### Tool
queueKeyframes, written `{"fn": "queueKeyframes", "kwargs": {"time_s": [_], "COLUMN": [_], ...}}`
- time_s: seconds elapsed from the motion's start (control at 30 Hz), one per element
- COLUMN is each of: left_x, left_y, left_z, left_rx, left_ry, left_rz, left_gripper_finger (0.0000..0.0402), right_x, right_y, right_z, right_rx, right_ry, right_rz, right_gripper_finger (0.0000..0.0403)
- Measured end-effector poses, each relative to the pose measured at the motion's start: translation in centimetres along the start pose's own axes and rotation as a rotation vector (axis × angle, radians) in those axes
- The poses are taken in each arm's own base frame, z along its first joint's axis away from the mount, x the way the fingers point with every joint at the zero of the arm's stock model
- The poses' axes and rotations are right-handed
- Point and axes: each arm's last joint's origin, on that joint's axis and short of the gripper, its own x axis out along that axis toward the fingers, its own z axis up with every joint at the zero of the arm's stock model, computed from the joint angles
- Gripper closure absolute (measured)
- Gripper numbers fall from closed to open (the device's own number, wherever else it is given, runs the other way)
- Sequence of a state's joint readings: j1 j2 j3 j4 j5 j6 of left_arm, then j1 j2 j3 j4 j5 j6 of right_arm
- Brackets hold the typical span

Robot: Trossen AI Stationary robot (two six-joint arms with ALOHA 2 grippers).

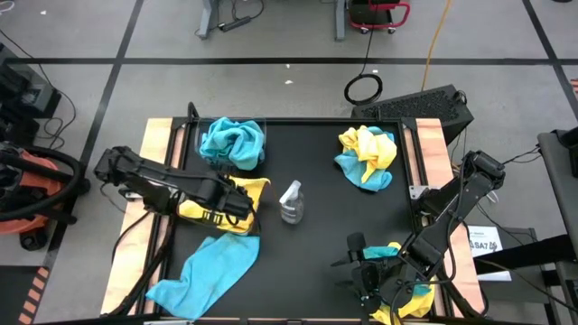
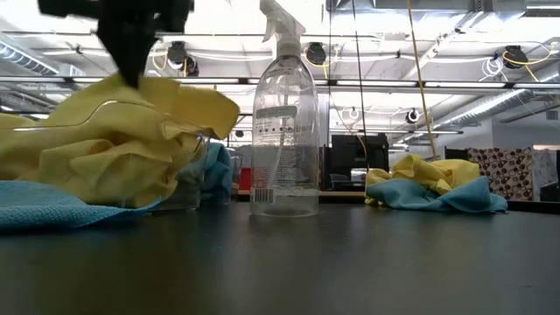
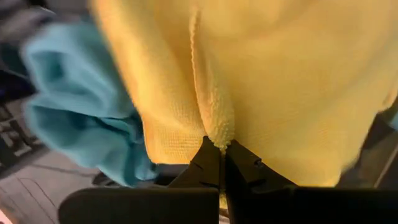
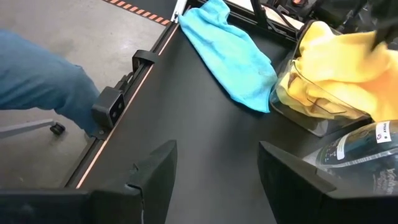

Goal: Sort microfiber towel by color & place in baskets
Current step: Put the yellow microfiber cloth into the bottom transparent bin

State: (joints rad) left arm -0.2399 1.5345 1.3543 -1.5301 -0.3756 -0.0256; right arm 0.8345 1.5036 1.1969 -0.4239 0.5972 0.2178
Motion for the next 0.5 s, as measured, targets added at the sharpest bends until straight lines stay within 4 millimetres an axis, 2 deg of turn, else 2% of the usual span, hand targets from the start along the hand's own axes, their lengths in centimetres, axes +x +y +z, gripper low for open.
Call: {"fn": "queueKeyframes", "kwargs": {"time_s": [0.27, 0.5], "left_x": [4.4, 6.9], "left_y": [-0.8, -0.9], "left_z": [0.2, 0.5], "left_rx": [0.037, 0.007], "left_ry": [0.031, 0.001], "left_rz": [-0.078, -0.133], "left_gripper_finger": [0.0394, 0.0391], "right_x": [0.0, 0.0], "right_y": [0.0, 0.0], "right_z": [-0.1, -0.1], "right_rx": [-0.005, -0.005], "right_ry": [0.005, 0.005], "right_rz": [-0.001, -0.001], "right_gripper_finger": [0.0188, 0.0188]}}
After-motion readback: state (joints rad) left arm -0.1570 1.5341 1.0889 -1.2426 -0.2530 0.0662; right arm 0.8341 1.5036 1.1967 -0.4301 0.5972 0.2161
